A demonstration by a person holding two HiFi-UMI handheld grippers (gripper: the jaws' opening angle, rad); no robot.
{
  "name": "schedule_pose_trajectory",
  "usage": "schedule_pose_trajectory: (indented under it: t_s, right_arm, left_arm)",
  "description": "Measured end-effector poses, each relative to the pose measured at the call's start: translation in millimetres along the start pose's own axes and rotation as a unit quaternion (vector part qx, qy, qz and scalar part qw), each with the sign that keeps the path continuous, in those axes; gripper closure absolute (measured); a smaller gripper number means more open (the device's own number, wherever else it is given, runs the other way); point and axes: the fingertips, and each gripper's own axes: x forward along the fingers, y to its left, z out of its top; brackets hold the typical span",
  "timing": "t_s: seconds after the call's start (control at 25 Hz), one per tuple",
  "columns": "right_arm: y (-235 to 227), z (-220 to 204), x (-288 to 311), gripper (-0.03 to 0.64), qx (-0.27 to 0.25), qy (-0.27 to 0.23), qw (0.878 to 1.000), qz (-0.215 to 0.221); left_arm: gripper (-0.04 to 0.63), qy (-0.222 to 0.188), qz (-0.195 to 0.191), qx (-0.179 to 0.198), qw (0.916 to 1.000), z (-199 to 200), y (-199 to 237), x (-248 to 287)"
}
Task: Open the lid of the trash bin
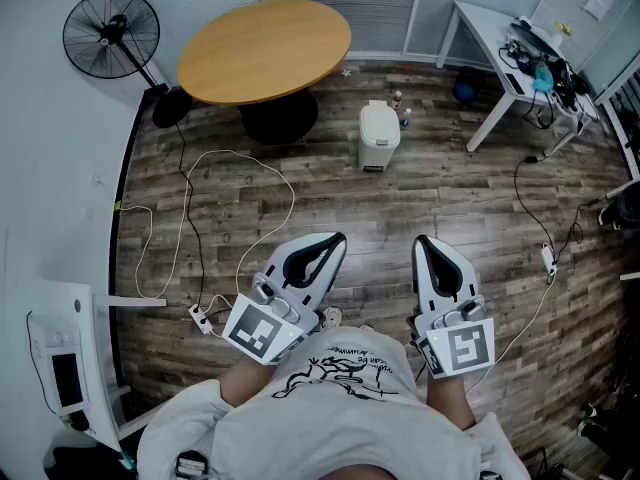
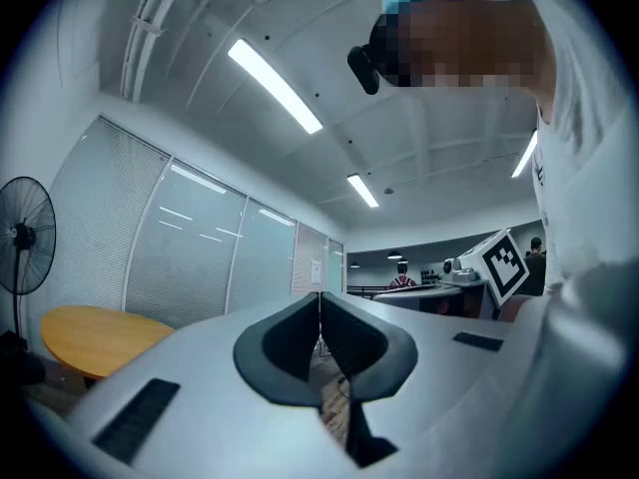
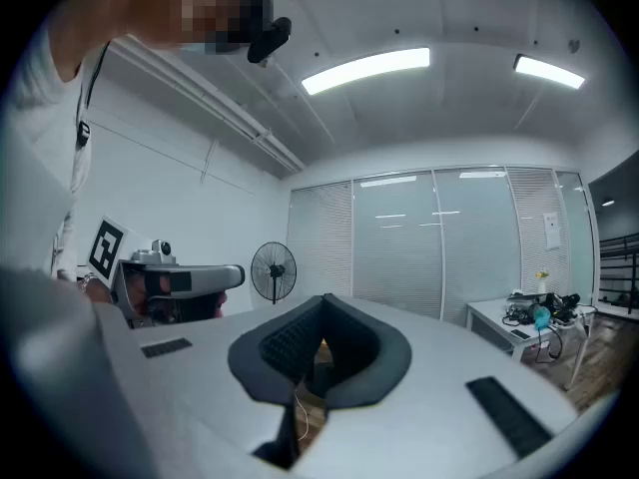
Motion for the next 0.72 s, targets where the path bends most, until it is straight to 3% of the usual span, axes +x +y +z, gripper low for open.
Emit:
schedule_pose_trajectory:
  t_s: [0.72]
  right_arm:
    - [15, -17, 32, 0.611, 0.017, 0.017, 1.000, -0.020]
  left_arm:
    - [0.575, 0.031, -0.024, -0.028, 0.9989, -18, 30, -10]
